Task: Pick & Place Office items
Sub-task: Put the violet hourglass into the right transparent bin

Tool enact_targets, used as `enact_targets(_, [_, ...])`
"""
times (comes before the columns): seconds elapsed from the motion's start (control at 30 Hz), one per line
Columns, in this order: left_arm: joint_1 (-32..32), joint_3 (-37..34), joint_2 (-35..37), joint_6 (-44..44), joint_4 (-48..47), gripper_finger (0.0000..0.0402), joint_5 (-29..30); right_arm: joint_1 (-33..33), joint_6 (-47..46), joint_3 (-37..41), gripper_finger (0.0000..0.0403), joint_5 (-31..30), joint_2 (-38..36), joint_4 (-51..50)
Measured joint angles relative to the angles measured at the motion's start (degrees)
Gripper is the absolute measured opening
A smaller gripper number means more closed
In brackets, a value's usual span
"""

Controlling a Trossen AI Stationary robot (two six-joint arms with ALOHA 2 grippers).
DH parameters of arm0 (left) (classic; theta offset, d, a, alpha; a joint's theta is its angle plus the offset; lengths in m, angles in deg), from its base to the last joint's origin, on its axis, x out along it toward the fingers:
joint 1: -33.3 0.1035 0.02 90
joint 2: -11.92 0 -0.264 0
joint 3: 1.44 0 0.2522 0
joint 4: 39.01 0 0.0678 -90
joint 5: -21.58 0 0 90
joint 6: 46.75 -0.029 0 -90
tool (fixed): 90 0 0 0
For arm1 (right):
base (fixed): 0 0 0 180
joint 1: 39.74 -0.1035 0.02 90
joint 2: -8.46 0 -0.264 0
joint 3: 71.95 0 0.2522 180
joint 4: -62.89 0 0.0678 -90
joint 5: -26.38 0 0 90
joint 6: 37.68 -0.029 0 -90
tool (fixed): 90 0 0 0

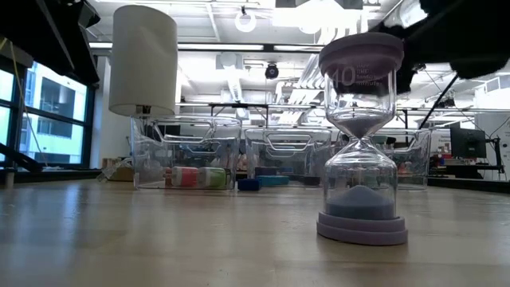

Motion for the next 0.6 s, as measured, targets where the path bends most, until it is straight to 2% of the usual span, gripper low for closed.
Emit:
enact_targets(0.37, [0.0,0.0,0.0,-0.3,0.0,0.0214,0.5,3.9,0.6,0.0,0.0317,10.7,4.9,7.6])
enact_targets(0.6, [0.0,0.0,0.0,-0.3,0.0,0.0214,0.5,5.1,2.0,0.0,0.0317,13.2,5.0,7.2])
